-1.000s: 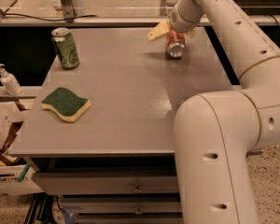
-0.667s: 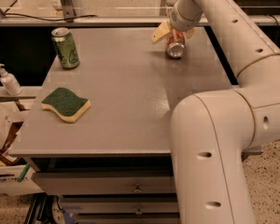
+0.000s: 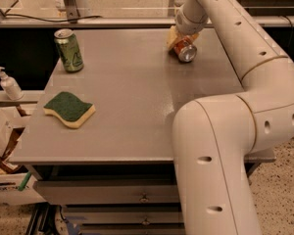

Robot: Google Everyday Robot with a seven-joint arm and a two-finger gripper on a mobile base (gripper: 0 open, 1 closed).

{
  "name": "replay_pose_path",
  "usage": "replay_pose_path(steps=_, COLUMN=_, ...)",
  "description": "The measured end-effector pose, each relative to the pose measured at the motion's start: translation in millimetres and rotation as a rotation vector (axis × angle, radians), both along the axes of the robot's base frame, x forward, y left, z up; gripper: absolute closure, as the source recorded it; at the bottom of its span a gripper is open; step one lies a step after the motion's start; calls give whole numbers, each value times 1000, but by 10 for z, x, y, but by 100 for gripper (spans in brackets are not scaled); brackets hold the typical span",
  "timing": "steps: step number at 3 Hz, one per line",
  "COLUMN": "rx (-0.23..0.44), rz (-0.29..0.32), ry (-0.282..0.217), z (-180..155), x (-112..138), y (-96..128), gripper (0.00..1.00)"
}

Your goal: Place coke can upright

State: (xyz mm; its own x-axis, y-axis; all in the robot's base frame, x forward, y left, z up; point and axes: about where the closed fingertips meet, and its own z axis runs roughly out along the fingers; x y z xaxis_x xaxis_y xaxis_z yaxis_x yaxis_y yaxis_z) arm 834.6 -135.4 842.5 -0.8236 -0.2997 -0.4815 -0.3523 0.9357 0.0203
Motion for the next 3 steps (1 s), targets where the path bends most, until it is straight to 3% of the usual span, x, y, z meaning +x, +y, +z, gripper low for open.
replay_pose_path(steps=1, rx=-2, rz=-1, ry=-14, z=78, x=7, y=-10, gripper=91)
replay_pose_path(steps=2, rx=12, rz=34, ry=-78, z=401, x=-16, y=0, gripper=100)
replay_pose_path(steps=3, rx=78, rz=118, ry=-181, z=797, x=-89, y=-1, gripper=100)
